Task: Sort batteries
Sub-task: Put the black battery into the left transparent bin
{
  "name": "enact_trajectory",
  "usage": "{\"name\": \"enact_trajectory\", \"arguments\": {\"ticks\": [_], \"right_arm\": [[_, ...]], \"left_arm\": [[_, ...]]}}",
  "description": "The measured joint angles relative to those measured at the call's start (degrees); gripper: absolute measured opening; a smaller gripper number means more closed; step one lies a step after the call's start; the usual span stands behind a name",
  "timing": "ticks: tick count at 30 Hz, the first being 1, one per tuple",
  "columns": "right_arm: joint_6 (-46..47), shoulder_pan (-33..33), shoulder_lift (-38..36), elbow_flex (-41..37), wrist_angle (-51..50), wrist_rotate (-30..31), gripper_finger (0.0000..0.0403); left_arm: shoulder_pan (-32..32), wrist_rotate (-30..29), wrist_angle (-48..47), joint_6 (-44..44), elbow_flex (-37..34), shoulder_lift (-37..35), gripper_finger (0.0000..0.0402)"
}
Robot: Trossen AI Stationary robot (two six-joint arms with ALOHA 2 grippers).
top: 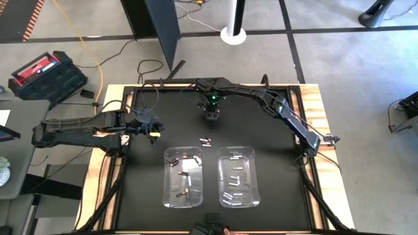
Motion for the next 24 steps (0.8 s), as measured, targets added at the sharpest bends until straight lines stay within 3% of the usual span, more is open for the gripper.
{"name": "enact_trajectory", "arguments": {"ticks": [15, 24], "right_arm": [[0.8, 0.0, 0.0, 0.2, -0.8, -0.1, 0.006], [2.6, 0.2, -0.1, 8.6, -8.6, -0.2, 0.0054]], "left_arm": [[0.0, 0.0, 0.0, 0.0, 0.0, 0.0, 0.0091], [0.0, 0.0, 0.0, 0.1, 0.0, 0.0, 0.0091]]}}
